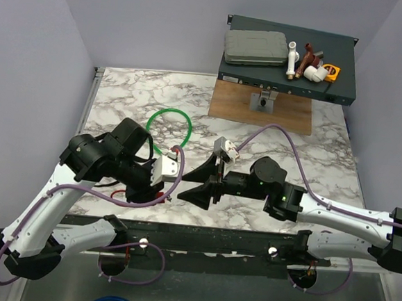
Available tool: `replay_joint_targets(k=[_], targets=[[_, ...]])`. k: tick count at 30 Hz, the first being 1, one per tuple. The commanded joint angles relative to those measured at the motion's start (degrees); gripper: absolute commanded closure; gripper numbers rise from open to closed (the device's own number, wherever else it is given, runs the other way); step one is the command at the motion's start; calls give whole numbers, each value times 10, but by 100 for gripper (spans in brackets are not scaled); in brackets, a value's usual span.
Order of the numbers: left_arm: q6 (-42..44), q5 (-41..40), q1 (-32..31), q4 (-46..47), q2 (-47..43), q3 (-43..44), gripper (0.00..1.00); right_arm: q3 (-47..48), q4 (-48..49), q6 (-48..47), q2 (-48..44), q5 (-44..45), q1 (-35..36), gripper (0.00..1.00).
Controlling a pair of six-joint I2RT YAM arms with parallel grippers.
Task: Unlock with the key
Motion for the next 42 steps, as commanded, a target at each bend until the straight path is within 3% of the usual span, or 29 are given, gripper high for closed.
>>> replay_joint_targets(k=[1, 11, 12, 15, 27, 35, 42], targets=[[-1, -3, 16, -6, -19, -7, 100, 39, -17, 14, 16, -64, -8, 39], [-9, 31, 41, -13, -9, 31, 100, 59, -26, 24, 55, -98, -12, 44], [-8, 37, 42, -13, -8, 35, 100, 95, -27, 25, 57, -102, -13, 45], [-7, 47, 44, -15, -4, 44, 100, 54, -16, 31, 59, -116, -17, 45], [2, 71, 46, -19, 5, 61, 100, 74, -1, 38, 80, -122, -33, 46], [6, 72, 46, -21, -4, 58, 100, 86, 16, 48, 103, -132, -37, 57], [8, 69, 46, -17, -6, 59, 100, 92, 17, 59, 114, -149, -42, 80]])
